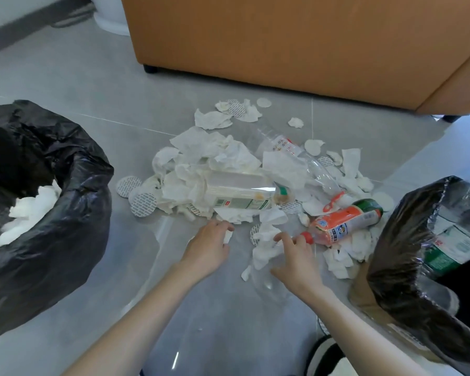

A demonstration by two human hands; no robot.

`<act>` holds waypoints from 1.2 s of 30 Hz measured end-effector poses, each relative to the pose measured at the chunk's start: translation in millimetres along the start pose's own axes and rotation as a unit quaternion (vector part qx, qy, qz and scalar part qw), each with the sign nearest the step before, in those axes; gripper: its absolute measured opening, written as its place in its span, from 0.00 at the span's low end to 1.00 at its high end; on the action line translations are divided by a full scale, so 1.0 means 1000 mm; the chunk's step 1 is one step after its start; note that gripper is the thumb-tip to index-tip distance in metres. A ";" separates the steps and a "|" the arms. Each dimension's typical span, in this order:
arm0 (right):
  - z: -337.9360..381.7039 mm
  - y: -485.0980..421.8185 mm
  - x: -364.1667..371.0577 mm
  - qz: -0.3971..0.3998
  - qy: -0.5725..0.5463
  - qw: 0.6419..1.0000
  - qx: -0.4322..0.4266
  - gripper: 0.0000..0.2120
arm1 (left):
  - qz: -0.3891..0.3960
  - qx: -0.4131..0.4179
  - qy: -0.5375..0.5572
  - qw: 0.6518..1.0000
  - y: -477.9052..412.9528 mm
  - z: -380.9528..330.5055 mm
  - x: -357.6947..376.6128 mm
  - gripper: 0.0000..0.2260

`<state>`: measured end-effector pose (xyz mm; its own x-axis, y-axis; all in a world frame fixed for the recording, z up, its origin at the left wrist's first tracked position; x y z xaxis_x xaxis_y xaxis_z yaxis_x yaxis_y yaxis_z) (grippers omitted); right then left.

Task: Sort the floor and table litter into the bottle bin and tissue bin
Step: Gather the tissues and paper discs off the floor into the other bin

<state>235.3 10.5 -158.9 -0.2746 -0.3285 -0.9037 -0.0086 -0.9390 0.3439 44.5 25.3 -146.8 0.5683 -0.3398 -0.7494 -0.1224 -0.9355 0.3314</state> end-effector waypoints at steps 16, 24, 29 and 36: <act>-0.010 -0.009 -0.026 0.068 -0.283 0.956 0.026 0.07 | 0.072 0.043 0.041 0.996 -0.003 -0.026 0.038 0.22; -0.005 0.020 -0.133 -0.086 -0.264 0.960 -0.025 0.05 | 0.024 0.070 0.145 0.987 0.003 -0.086 -0.016 0.18; -0.026 0.041 -0.195 -0.182 -0.289 0.940 -0.027 0.05 | 0.025 0.124 0.153 0.980 0.004 -0.148 -0.044 0.18; -0.097 0.075 -0.234 -0.299 -0.328 0.892 0.083 0.07 | 0.075 0.173 0.154 0.970 0.013 -0.225 -0.045 0.19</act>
<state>392.2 7.4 53.5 -0.6762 0.4090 -0.6127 -0.4708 -0.8796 -0.0677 199.8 49.9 20.4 0.7327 -0.4789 -0.4836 -0.4572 -0.8727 0.1716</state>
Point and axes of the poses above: each hand's wrist, its own y-axis away from the middle knuckle, its own x-axis out of the palm, z = x × y, the point moved 6 cm from there along -y, towards the middle knuckle, and after that the axes turned 1 degree about -x, right-handed, at the moved point
